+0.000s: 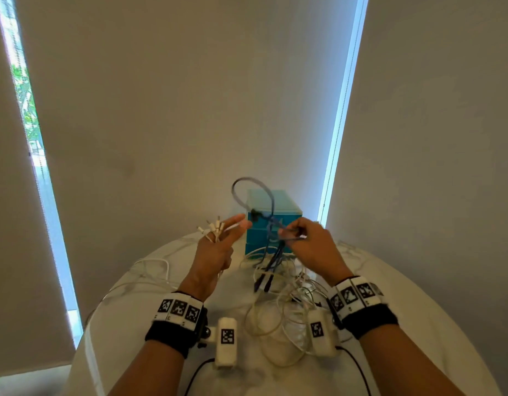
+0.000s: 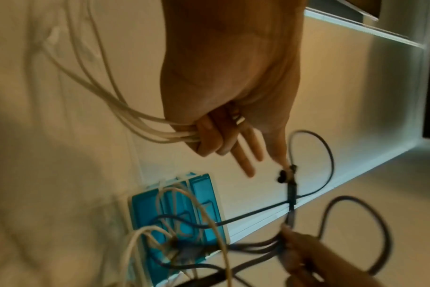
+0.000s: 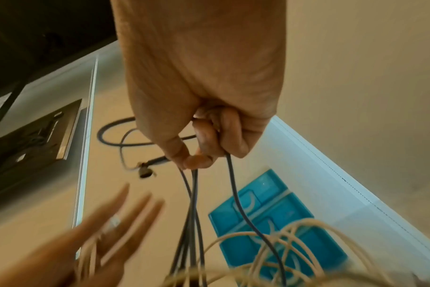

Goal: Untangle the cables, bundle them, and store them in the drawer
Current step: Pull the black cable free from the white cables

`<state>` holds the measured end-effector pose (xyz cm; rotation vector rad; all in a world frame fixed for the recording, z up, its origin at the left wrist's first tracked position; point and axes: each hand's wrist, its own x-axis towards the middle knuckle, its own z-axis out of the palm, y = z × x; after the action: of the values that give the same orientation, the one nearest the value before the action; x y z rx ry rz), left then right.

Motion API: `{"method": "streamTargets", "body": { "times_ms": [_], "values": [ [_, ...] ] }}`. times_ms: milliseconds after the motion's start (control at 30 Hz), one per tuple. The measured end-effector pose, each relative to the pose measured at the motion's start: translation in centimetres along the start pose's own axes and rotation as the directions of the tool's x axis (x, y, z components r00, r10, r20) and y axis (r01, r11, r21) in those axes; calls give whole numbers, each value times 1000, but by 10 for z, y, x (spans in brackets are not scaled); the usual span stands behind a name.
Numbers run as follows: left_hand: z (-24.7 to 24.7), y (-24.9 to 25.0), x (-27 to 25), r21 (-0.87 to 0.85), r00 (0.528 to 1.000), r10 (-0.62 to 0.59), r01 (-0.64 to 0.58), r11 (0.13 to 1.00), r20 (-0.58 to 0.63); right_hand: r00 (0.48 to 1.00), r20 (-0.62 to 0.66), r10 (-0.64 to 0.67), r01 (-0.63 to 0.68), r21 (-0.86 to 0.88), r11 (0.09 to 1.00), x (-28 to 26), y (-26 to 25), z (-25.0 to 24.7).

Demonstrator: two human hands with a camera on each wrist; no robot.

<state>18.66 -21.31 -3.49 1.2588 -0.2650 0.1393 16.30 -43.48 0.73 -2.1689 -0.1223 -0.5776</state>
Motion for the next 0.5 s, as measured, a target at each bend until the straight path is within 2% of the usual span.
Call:
{"method": "streamTargets", "body": {
  "times_ms": [67, 133, 233, 300, 400, 467, 500],
  "values": [
    [-1, -4, -1, 207, 993, -89, 71, 976, 80, 996, -87, 24, -17, 78, 997, 7, -7, -14],
    [-3, -9, -4, 398, 960, -229, 149, 905, 161, 990, -129, 61, -45, 124, 991, 8, -15, -24],
    [-7, -16, -6, 564, 918, -350, 191, 804, 187, 978, -189, 92, -57, 183, 981, 7, -20, -33],
    [-12, -19, -3, 602, 923, -352, 195, 774, 154, 954, -265, 138, -68, 257, 964, 9, -22, -37],
    [-16, -19, -1, 554, 940, -330, 231, 800, 84, 915, -326, 238, -96, 396, 913, 11, -29, -38],
    [-15, -17, 0, 524, 945, -324, 255, 813, 42, 934, -314, 168, -43, 369, 929, 9, -35, -34],
    [-15, -17, 0, 505, 945, -326, 268, 820, 28, 961, -257, 102, -14, 321, 947, 7, -39, -33]
  ]
}}
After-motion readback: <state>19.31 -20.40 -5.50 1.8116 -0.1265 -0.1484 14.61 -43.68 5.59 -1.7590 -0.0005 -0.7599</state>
